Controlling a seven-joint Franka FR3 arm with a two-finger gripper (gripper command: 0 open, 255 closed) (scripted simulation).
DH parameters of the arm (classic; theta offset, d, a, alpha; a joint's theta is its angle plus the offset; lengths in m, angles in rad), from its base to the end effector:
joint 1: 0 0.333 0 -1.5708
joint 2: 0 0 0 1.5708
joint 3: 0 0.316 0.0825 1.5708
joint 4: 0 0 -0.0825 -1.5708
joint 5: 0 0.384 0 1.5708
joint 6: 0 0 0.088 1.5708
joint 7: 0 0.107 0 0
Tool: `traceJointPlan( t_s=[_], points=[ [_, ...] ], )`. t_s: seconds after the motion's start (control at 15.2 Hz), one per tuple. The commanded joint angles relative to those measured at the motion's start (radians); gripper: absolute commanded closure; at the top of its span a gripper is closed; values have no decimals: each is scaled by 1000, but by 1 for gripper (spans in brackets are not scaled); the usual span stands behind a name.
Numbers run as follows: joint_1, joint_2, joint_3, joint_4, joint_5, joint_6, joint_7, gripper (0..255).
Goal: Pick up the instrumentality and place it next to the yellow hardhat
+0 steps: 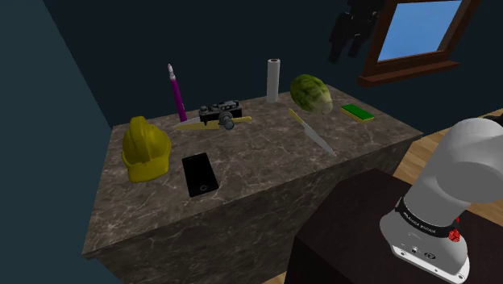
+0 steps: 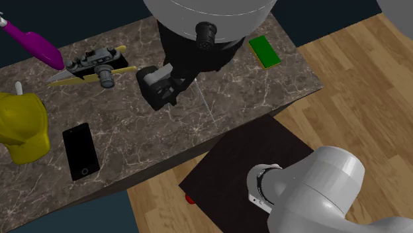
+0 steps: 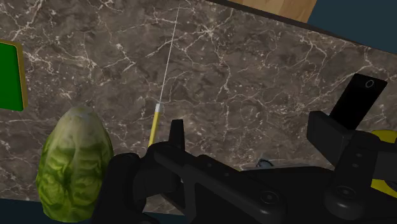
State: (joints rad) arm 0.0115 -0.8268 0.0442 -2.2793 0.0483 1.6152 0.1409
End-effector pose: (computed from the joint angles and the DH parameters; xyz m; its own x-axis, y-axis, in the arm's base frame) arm 0.2984 0.0275 0.6433 0.9827 -0.0967 0.1577 -0.0918 -0.9951 -0.0380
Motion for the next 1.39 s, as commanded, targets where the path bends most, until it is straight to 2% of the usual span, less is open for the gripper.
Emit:
traceJointPlan(
  t_s=[0.0, 0.66, 1.32],
  points=[
    [0, 0, 0, 0, 0, 0, 0, 0],
    [-62, 158, -20, -185, -25, 283, 42, 0],
    [-126, 429, -47, -268, -53, 577, 91, 0]
  ],
)
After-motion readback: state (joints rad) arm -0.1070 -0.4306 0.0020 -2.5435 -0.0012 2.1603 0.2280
